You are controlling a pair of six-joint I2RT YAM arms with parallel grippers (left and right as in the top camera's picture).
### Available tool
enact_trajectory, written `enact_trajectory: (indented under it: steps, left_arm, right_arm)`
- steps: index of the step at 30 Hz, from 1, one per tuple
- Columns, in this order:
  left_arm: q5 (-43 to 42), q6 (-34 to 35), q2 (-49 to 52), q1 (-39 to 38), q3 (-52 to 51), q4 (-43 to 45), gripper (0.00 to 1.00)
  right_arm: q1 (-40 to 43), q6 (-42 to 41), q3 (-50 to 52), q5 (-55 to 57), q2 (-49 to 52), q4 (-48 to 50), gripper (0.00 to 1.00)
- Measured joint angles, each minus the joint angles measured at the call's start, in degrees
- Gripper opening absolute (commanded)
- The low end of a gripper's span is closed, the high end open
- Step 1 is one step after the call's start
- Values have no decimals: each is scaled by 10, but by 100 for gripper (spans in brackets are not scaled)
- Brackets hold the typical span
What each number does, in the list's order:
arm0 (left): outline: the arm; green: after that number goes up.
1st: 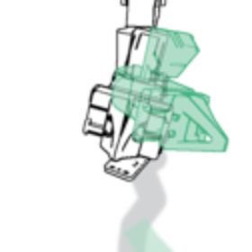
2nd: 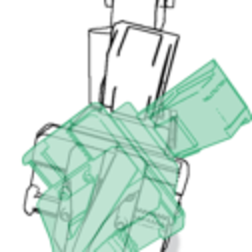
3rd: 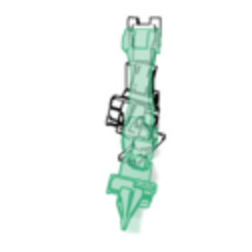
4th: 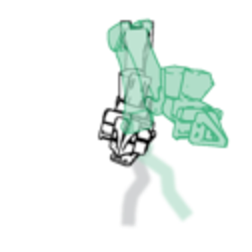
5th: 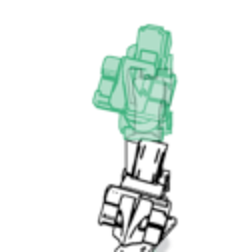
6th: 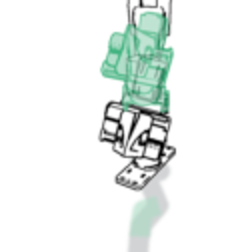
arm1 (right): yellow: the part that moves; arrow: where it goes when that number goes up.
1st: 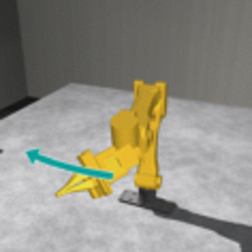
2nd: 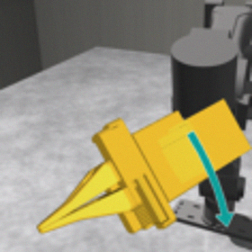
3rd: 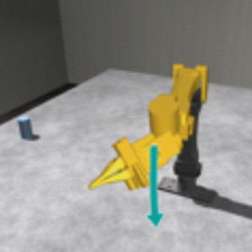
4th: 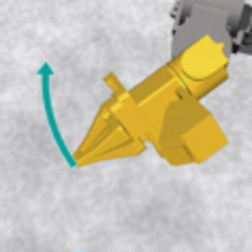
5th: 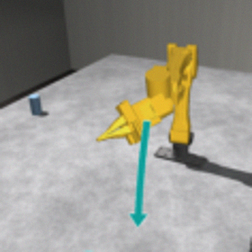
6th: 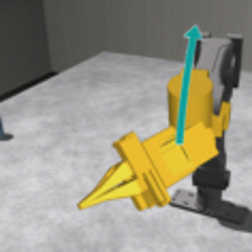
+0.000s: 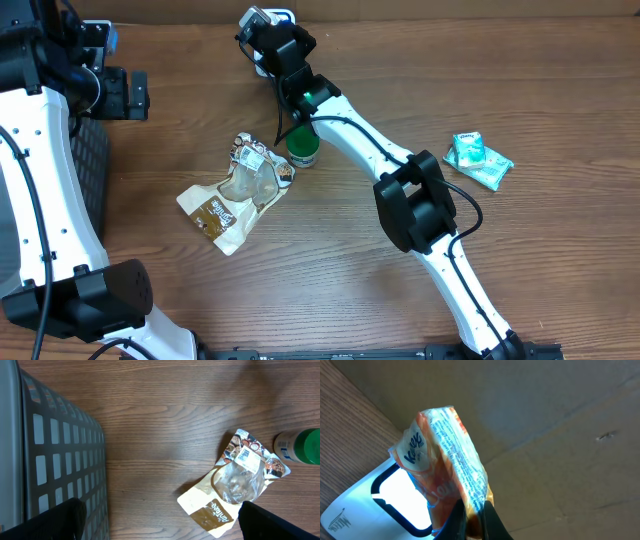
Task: Scan the item barcode
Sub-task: 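Lift the orange tissue pack and hold it in front of the scanner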
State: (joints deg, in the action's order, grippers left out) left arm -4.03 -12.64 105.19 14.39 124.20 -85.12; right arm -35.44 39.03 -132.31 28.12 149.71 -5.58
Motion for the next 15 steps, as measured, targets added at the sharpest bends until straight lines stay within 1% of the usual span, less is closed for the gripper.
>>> enact_trajectory:
  steps: [9, 13, 15]
  left_arm:
    - [0, 0, 0, 0, 0, 0, 100]
    - [0, 0, 0, 0, 0, 0, 99]
    - [0, 0, 0, 0, 0, 0, 100]
  right_arm:
    - [2, -12, 0, 3, 0, 3, 4]
    - [2, -47, 0, 4, 0, -2, 4]
    - [3, -77, 0, 4, -7, -31, 4]
